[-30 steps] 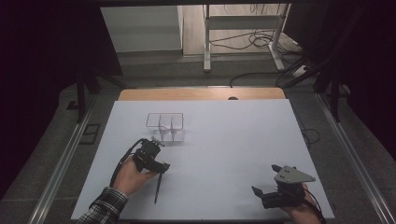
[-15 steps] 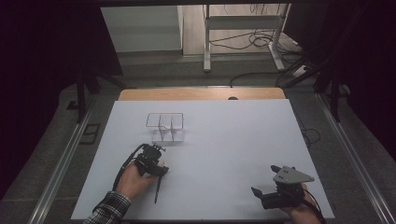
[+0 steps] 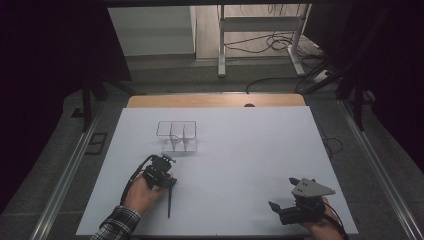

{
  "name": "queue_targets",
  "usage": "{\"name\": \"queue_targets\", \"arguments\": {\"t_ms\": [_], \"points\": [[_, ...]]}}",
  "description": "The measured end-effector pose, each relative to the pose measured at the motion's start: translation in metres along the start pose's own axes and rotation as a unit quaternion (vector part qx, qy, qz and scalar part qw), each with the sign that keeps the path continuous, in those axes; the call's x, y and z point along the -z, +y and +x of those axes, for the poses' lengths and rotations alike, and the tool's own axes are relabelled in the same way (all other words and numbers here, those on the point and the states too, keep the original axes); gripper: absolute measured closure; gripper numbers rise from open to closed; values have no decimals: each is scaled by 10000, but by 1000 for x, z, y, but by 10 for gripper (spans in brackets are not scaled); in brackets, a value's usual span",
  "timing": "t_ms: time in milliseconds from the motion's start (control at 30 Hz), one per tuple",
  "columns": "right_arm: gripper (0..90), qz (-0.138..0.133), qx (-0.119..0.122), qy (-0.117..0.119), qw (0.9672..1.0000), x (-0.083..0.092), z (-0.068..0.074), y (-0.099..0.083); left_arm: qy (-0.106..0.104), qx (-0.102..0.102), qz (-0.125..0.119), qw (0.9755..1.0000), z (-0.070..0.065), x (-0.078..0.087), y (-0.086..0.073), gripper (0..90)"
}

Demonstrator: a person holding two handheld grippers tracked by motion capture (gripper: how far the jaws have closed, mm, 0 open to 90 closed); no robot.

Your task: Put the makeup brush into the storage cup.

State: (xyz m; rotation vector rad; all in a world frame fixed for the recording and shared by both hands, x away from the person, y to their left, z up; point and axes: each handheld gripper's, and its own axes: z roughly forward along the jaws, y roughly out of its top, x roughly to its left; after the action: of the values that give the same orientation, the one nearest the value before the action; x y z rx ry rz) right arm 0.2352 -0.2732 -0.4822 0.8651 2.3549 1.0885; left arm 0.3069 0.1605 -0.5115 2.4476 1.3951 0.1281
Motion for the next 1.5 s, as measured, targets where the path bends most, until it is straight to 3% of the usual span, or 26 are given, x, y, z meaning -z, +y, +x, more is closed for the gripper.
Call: {"name": "queue_targets", "arguments": {"t_ms": [100, 333, 533, 900, 1067, 1333, 1500], "points": [[0, 0, -1, -1, 10000, 0, 0, 0, -98, 0, 23, 9999, 1, 0, -1, 830], [1, 12, 21, -9, 10000, 0, 0, 0, -68, 2, 71, 10000, 0, 1, 1, 842], [1, 16, 18, -11, 10000, 0, 0, 0, -202, -3, 51, 9998, 1, 3, 0, 842], [1, -6, 13, -18, 10000, 0, 1, 0, -432, 41, -391, 9983, 9, 25, -4, 842], [1, -28, -3, -16, 10000, 1, 1, 1, -551, 46, -757, 9956, 12, 37, -7, 842], [1, -18, 7, -17, 10000, 1, 0, 0, -631, 21, -1074, 9922, 13, 46, -10, 842], [1, -13, 10, -16, 10000, 0, 1, 0, -731, -3, -1302, 9888, 15, 54, -10, 841]]}}
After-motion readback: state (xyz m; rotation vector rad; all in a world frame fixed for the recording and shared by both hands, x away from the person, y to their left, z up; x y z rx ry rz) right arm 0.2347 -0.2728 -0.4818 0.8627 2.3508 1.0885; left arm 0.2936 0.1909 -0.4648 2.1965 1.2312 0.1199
